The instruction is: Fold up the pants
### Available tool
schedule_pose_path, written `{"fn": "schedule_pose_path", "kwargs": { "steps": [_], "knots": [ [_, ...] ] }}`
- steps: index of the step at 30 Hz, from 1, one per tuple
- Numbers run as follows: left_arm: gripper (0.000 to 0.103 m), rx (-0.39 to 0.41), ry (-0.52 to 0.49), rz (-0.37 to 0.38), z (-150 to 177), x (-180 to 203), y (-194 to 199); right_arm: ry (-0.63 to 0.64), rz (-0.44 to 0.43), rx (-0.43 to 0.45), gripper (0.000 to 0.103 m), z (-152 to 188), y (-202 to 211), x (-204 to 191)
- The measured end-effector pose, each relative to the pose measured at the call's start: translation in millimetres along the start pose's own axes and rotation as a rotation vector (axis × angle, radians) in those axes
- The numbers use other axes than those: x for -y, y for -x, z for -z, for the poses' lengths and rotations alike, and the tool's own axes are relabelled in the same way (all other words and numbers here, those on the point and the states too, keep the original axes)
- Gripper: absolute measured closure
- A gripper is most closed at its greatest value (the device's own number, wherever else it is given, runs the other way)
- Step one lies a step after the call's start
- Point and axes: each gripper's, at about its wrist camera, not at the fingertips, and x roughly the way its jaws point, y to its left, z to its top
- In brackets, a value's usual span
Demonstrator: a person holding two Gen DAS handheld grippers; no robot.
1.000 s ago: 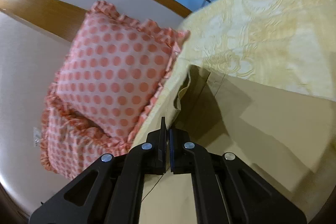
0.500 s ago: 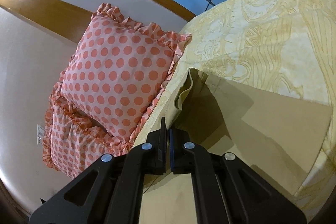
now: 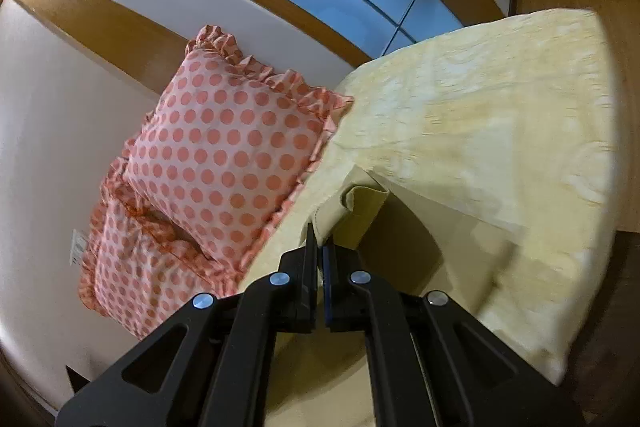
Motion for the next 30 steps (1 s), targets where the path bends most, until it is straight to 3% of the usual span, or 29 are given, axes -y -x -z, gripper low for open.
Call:
{"fn": "schedule_pose_path", "kwargs": {
  "steps": [3,7,8,10,11,12,15,19,21,23,26,27,30],
  "knots": [
    [0.1,-0.009,0.027,-0.04,52.0,-22.7,28.8,0.02,0.048,-0.008,0.101,7.9,8.0,8.5],
    [0.099,-0.011,0.018,-0.056,80.0,-35.7,21.6,0.074,0.133,-0.019,0.099,15.7,11.1,11.5],
    [0.098,-0.013,0.026,-0.049,81.3,-37.9,18.3,0.09,0.16,-0.013,0.093,17.7,14.9,10.8],
    [0.093,0.001,0.032,-0.036,86.3,-40.3,21.3,0.12,0.201,0.009,0.059,21.8,23.3,9.2],
    [0.086,0.015,0.031,-0.033,89.0,-40.8,24.8,0.135,0.225,0.032,0.034,24.0,29.0,9.3],
    [0.079,0.024,0.028,-0.03,91.4,-40.8,27.3,0.143,0.243,0.049,0.032,25.5,32.8,10.2],
    [0.063,0.049,0.022,-0.025,94.7,-41.9,34.7,0.136,0.258,0.042,0.035,29.2,31.6,18.1],
    [0.062,0.062,0.038,-0.004,98.8,-51.1,42.8,0.18,0.244,0.012,0.046,42.6,19.7,16.2],
    [0.05,0.077,0.049,-0.033,99.5,-55.5,45.9,0.215,0.199,-0.012,0.05,53.1,12.5,9.8],
    [0.05,0.106,0.062,-0.044,98.5,-62.0,51.9,0.271,0.181,-0.003,0.053,61.9,8.1,3.6],
    [0.045,0.125,0.074,-0.063,95.1,-71.9,57.1,0.347,0.2,0.043,0.066,68.2,4.4,-0.1],
    [0.043,0.13,0.078,-0.071,93.9,-74.5,57.9,0.369,0.184,0.041,0.094,67.3,3.1,-0.2],
    [0.041,0.144,0.11,-0.093,89.5,-88.4,60.0,0.358,0.14,-0.009,0.098,58.8,-6.5,2.0]
  ]
}}
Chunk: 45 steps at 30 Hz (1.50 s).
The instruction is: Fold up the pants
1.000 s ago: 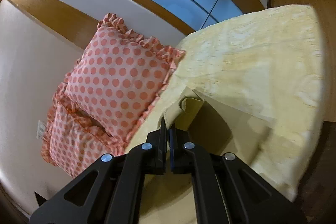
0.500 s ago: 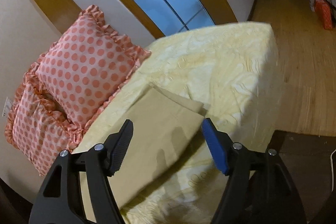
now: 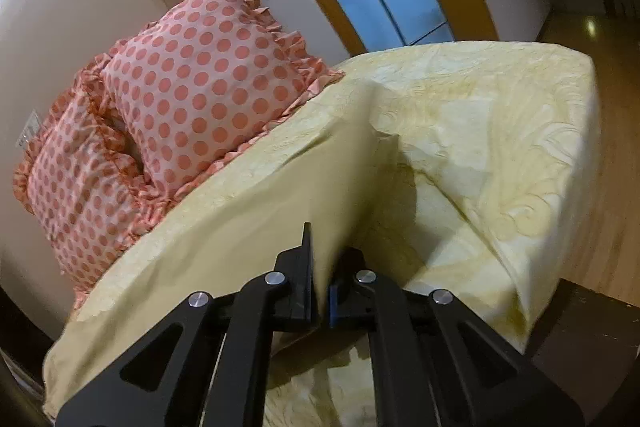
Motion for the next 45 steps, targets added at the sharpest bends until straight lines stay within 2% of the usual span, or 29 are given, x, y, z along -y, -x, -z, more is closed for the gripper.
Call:
{"fn": "schedule_pose_path", "kwargs": {
  "steps": [4,7,10,13,14,16,17,18,19,20,21,23,28,29,31,32,33,35,38,40,43,45],
  "knots": [
    [0.031,0.012,0.045,-0.006,-7.9,-14.9,0.8,0.073,-0.089,0.005,0.099,-13.9,-0.9,-37.4],
    [0.023,0.018,0.065,0.001,-13.7,-23.1,1.8,0.181,-0.282,-0.021,0.099,-17.4,2.7,-112.0],
    [0.018,0.03,0.089,0.011,-18.4,-30.1,3.7,0.292,-0.478,-0.082,0.099,0.5,9.8,-189.0],
    [0.016,0.033,0.13,0.016,-22.2,-36.4,4.0,0.446,-0.673,-0.222,0.099,51.5,14.4,-275.8],
    [0.014,0.031,0.14,0.015,-23.2,-38.6,3.3,0.517,-0.719,-0.304,0.098,79.1,13.2,-304.4],
    [0.013,0.013,0.157,0.013,-25.3,-41.8,-0.7,0.661,-0.751,-0.457,0.096,129.9,9.1,-341.4],
    [0.013,0.003,0.166,0.012,-26.3,-43.6,-2.9,0.74,-0.745,-0.546,0.087,158.6,7.4,-354.9],
    [0.013,-0.007,0.18,0.013,-27.7,-46.4,-5.5,0.782,-0.727,-0.608,0.07,178.0,7.2,-360.3],
    [0.013,-0.013,0.192,0.009,-29.4,-49.1,-7.9,0.798,-0.722,-0.651,0.059,189.8,8.3,-361.1],
    [0.013,-0.014,0.2,0.008,-30.7,-50.8,-9.2,0.787,-0.751,-0.67,0.039,195.8,13.9,-356.6],
    [0.013,-0.01,0.209,0.002,-33.6,-53.0,-10.6,0.769,-0.775,-0.66,0.026,194.6,19.2,-352.9],
    [0.013,-0.012,0.219,-0.018,-39.1,-55.2,-15.0,0.723,-0.805,-0.609,0.016,180.9,30.2,-339.9],
    [0.016,-0.006,0.26,-0.058,-54.4,-64.7,-26.0,0.602,-0.799,-0.538,0.013,142.5,37.7,-317.5],
    [0.023,-0.004,0.273,-0.07,-56.8,-66.8,-28.0,0.575,-0.801,-0.533,0.011,137.2,39.6,-311.1],
    [0.044,-0.016,0.3,-0.081,-61.5,-72.3,-34.5,0.542,-0.8,-0.53,0.011,130.1,37.3,-305.3],
    [0.068,-0.033,0.312,-0.088,-63.7,-75.8,-39.0,0.527,-0.796,-0.531,0.011,126.9,35.6,-299.7],
    [0.082,-0.056,0.326,-0.104,-66.2,-79.9,-44.2,0.514,-0.791,-0.532,0.011,123.4,30.4,-296.1],
    [0.09,-0.054,0.319,-0.096,-71.4,-79.8,-45.1,0.488,-0.779,-0.534,0.011,118.4,27.3,-284.3],
    [0.095,0.01,0.129,-0.134,-89.6,-37.0,-35.6,0.46,-0.756,-0.521,0.01,110.4,24.2,-269.9],
    [0.096,0.073,-0.029,-0.104,-104.0,14.7,-26.0,0.432,-0.737,-0.497,0.01,99.8,19.6,-260.2],
    [0.097,0.125,-0.295,0.041,-106.2,112.5,-15.6,0.349,-0.687,-0.423,0.01,72.3,19.4,-232.9],
    [0.097,0.116,-0.471,0.162,-86.2,175.3,-14.5,0.295,-0.65,-0.381,0.01,55.5,21.1,-215.3]
  ]
}}
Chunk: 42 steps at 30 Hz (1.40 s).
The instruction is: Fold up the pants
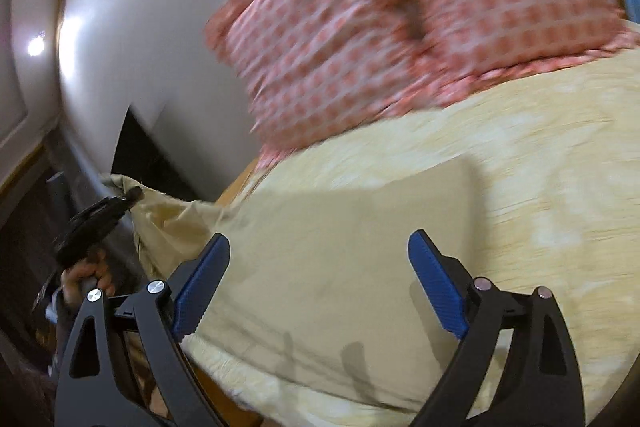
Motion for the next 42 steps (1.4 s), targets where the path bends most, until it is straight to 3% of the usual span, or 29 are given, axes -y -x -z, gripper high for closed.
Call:
{"fn": "schedule_pose_path", "kwargs": {
  "steps": [3,4,6,8,10,13,14,15,17,20,22,25,28,30,32,34,36,38,42],
  "knots": [
    [0.097,-0.09,-0.231,0.244,21.1,96.6,-17.9,-0.078,0.027,0.037,0.006,-6.7,18.6,22.2],
    [0.097,-0.161,-0.328,0.333,44.8,133.6,-26.6,-0.11,0.033,0.042,0.006,-7.6,23.0,29.6],
    [0.096,-0.266,-0.457,0.419,86.1,173.5,-37.1,-0.183,0.029,0.041,0.006,-7.6,28.7,45.6],
    [0.096,-0.347,-0.522,0.482,116.5,191.3,-41.9,-0.232,0.017,0.014,0.006,-7.2,25.8,57.7],
    [0.094,-0.399,-0.519,0.533,129.4,192.5,-39.4,-0.273,0.009,-0.038,0.006,-5.2,16.6,66.4],
    [0.084,-0.332,-0.444,0.547,116.2,167.7,-17.7,-0.291,0.032,-0.113,0.006,-6.9,-6.3,73.1],
    [0.066,-0.301,-0.393,0.543,105.6,151.6,-10.2,-0.29,0.045,-0.129,0.006,-6.4,-11.1,74.9],
    [0.041,-0.271,-0.34,0.525,93.1,135.4,-5.7,-0.282,0.057,-0.145,0.008,-6.4,-16.9,76.2],
    [0.029,-0.216,-0.196,0.444,70.6,88.8,-5.0,-0.231,0.094,-0.172,0.013,-10.2,-28.9,72.3],
    [0.029,-0.288,0.007,0.308,56.0,19.7,-40.4,-0.188,0.14,-0.215,0.022,-12.8,-46.7,71.9],
    [0.031,-0.359,0.083,0.269,60.0,-11.1,-62.8,-0.14,0.162,-0.224,0.026,-14.1,-56.8,67.5],
    [0.031,-0.457,0.145,0.307,69.4,-26.1,-93.3,-0.111,0.161,-0.239,0.03,-13.9,-66.4,65.0],
    [0.03,-0.51,0.098,0.351,72.7,-10.3,-109.2,-0.075,0.165,-0.25,0.039,-11.4,-69.6,61.5],
    [0.03,-0.54,0.066,0.346,78.2,0.9,-114.5,-0.056,0.168,-0.259,0.064,-11.0,-69.8,63.9],
    [0.031,-0.573,0.072,0.337,85.8,1.5,-126.3,-0.114,0.074,-0.283,0.08,-11.6,-66.8,74.2],
    [0.039,-0.585,0.077,0.324,85.7,0.2,-136.0,-0.143,0.032,-0.292,0.084,-14.4,-65.1,79.9],
    [0.073,-0.588,0.078,0.321,79.6,5.0,-144.1,-0.14,0.008,-0.293,0.087,-20.4,-65.1,77.8],
    [0.095,-0.59,0.073,0.335,70.7,5.8,-147.3,-0.124,-0.016,-0.276,0.089,-31.2,-66.2,73.8],
    [0.099,-0.518,-0.001,0.311,43.5,21.3,-157.4,-0.082,-0.031,-0.228,0.09,-63.4,-76.7,66.9]
  ]
}}
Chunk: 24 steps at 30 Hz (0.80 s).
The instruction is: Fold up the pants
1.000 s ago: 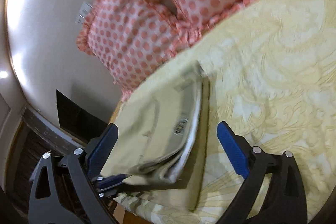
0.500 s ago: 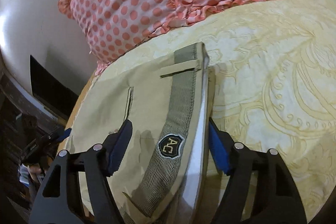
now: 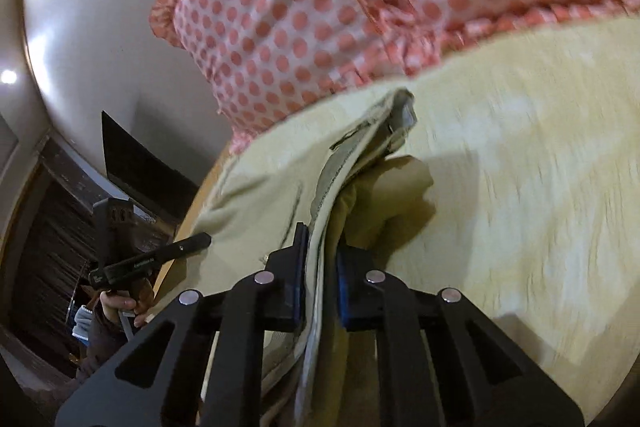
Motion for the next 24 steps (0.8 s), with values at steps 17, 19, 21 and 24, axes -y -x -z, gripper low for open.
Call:
{"fn": "schedule_pose_path", "kwargs": {
  "steps": [17,19,21,24],
  "knots": [
    [0.069,0.189,-0.092,-0.11,-17.7,25.5,1.8,0.111,0.324,0.135,0.035,-34.4,3.9,-0.4],
    [0.069,0.119,-0.091,-0.025,-9.2,36.1,-11.4,0.12,0.28,0.097,0.035,-24.9,-1.0,-3.9],
    [0.069,0.028,-0.081,-0.005,-0.5,40.9,-35.6,0.098,0.289,-0.003,0.034,-18.9,-23.1,0.7],
    [0.076,-0.027,-0.075,-0.077,10.4,40.9,-63.7,0.079,0.349,-0.059,0.034,-12.2,-34.5,4.3]
  ]
}}
